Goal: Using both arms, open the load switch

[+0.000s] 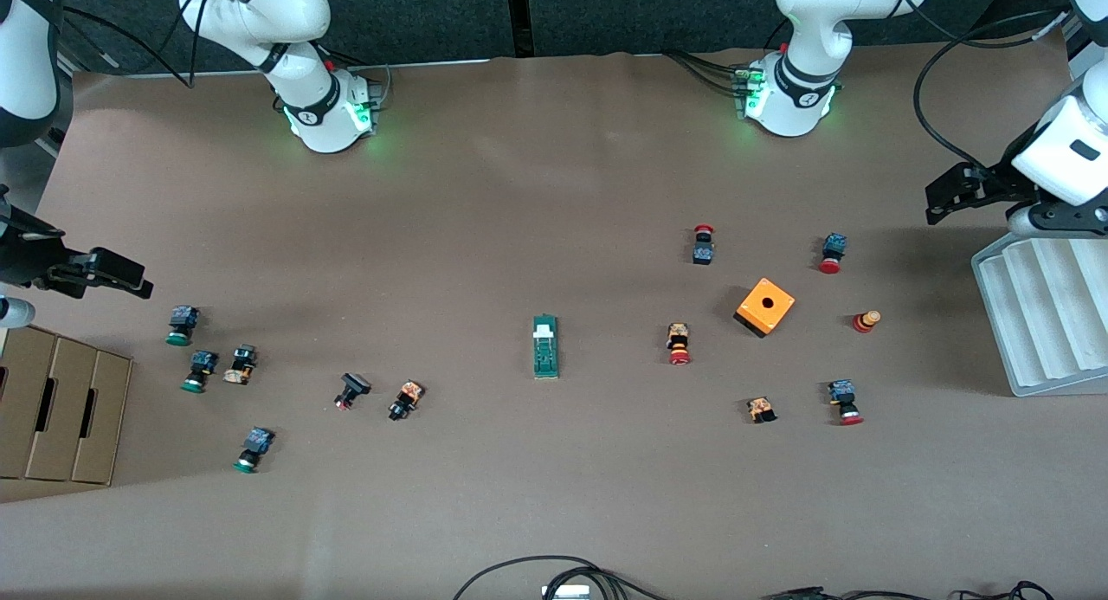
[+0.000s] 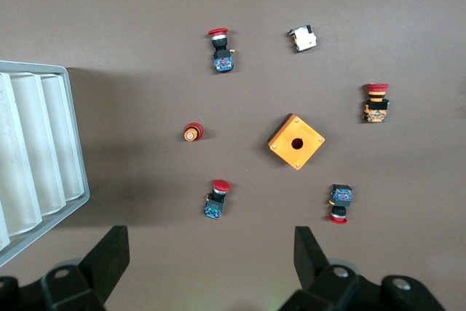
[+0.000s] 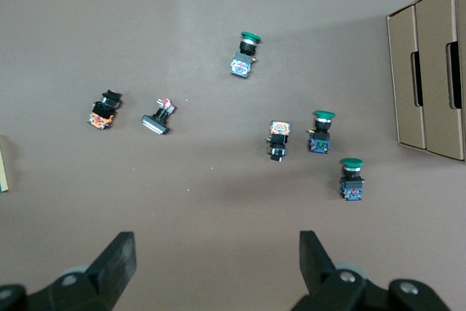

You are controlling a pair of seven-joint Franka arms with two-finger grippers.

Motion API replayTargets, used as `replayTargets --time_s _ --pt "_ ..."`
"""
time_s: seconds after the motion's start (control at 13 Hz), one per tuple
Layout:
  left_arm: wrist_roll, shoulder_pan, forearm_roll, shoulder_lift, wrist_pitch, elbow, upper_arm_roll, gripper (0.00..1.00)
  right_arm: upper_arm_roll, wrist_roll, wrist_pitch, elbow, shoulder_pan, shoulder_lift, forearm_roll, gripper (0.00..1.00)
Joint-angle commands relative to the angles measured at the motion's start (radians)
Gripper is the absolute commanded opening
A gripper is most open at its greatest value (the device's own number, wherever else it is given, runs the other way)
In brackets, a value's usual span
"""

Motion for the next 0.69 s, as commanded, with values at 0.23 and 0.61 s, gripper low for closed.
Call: replayTargets --time_s 0.23,0.61 --pt "0.027 0.003 -0.014 -0.01 -0.042 0.0 0.005 1.0 0.002 0.006 -0.013 -0.001 0.0 -0.004 -0.012 1.0" --pt "0.027 0.002 -0.012 -0.009 -0.042 0.003 0.005 1.0 0.002 0.004 -0.013 -0.001 0.0 -0.003 -0.01 1.0"
